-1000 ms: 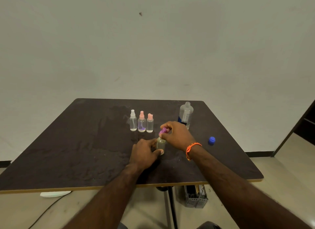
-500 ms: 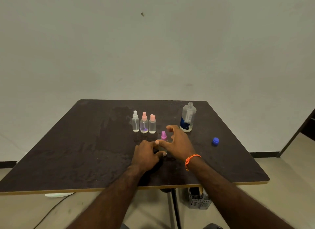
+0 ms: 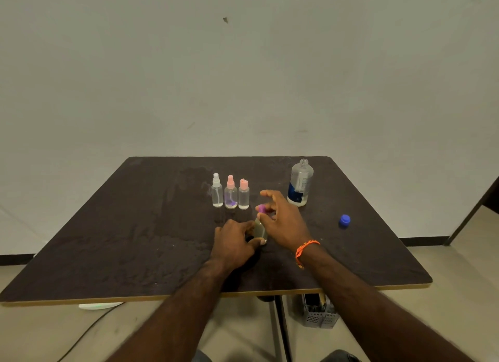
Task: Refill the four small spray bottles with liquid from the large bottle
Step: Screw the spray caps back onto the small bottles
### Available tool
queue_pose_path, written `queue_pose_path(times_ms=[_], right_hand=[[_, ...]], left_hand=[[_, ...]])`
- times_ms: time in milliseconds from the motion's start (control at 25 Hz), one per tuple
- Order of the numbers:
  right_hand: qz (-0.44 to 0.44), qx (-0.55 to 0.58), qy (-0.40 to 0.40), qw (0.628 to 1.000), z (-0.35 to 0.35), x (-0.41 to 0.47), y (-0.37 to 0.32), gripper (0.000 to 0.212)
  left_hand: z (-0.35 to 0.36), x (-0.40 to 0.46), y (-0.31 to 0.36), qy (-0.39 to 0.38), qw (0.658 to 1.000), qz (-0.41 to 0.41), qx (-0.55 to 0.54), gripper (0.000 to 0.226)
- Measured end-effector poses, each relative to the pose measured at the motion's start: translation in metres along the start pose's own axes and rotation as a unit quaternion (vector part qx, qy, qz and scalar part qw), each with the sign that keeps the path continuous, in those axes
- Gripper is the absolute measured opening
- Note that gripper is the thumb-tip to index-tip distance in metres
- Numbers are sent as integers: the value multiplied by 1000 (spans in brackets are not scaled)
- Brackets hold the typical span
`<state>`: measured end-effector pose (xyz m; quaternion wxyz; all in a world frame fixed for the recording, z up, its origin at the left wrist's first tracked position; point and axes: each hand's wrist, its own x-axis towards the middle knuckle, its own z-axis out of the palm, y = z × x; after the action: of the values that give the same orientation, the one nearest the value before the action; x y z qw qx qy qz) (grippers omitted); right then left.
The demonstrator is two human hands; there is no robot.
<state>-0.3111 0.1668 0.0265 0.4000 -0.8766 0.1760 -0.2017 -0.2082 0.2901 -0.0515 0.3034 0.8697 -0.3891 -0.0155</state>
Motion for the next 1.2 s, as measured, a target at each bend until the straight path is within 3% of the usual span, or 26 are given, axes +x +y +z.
queue_pose_path(times_ms=[120, 200, 360, 560, 680, 760, 880, 1000, 1200], right_hand=[[17, -9, 35, 999, -2, 2, 1, 45], [29, -26, 36, 999, 0, 5, 2, 53], [32, -16, -45, 998, -6, 6, 7, 75], [-4, -21, -12, 1000, -12, 2, 12, 48], [26, -51, 23, 998, -11, 1, 10, 58], [8, -30, 1, 1000, -10, 1, 9, 68], [-14, 4, -15, 1000, -10, 3, 7, 55], [21, 7, 33, 999, -10, 5, 6, 42], [9, 16, 14, 1000, -6, 0, 12, 60]], left_hand=[[-3, 2, 2, 2, 1000, -5, 4, 48], [-6, 3, 5, -10, 1000, -6, -19, 38], [-10, 7, 7, -32, 993, 10, -114, 60], [-11, 13, 6, -26, 994, -3, -102, 30], [-9, 12, 8, -10, 997, 0, -75, 31], [-8, 11, 7, -10, 997, -2, -76, 31], [-5, 11, 5, -16, 997, -7, -78, 38], [-5, 10, 7, -7, 997, -8, -77, 41], [-5, 9, 8, -8, 996, -12, -87, 32]])
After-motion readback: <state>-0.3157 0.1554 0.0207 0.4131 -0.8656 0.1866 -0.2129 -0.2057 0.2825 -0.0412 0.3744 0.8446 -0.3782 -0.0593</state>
